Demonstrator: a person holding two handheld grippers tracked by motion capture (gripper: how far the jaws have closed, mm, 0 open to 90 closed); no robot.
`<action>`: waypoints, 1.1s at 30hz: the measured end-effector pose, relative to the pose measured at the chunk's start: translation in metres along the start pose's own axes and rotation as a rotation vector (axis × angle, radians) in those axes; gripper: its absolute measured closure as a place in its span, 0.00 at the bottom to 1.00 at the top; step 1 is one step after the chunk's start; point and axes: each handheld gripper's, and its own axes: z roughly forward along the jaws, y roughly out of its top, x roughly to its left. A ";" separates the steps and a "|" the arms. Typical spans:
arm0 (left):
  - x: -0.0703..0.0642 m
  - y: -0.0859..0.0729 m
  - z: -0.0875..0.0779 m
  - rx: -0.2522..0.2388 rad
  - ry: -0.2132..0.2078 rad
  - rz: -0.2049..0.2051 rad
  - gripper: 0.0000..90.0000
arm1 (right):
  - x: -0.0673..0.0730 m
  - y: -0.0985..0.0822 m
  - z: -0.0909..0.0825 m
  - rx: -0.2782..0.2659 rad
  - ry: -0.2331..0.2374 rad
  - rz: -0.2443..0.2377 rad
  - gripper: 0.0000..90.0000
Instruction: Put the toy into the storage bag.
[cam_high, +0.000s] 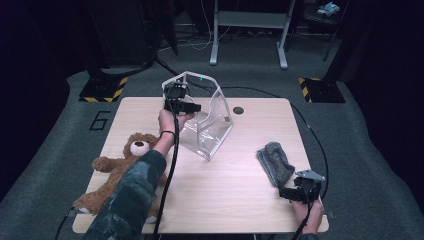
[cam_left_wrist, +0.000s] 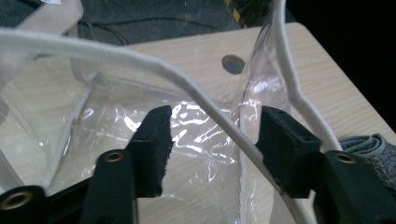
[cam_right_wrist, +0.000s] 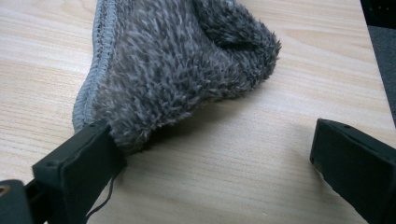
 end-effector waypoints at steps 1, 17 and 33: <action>-0.001 -0.002 0.000 0.021 -0.012 0.015 0.70 | 0.000 0.000 0.000 0.000 0.001 0.000 0.02; -0.039 -0.027 -0.007 0.011 -0.108 -0.057 0.91 | 0.000 0.000 0.000 -0.001 -0.002 -0.002 0.02; -0.039 -0.032 -0.016 -0.029 -0.131 -0.042 0.50 | -0.001 0.000 0.000 0.001 0.009 -0.003 0.02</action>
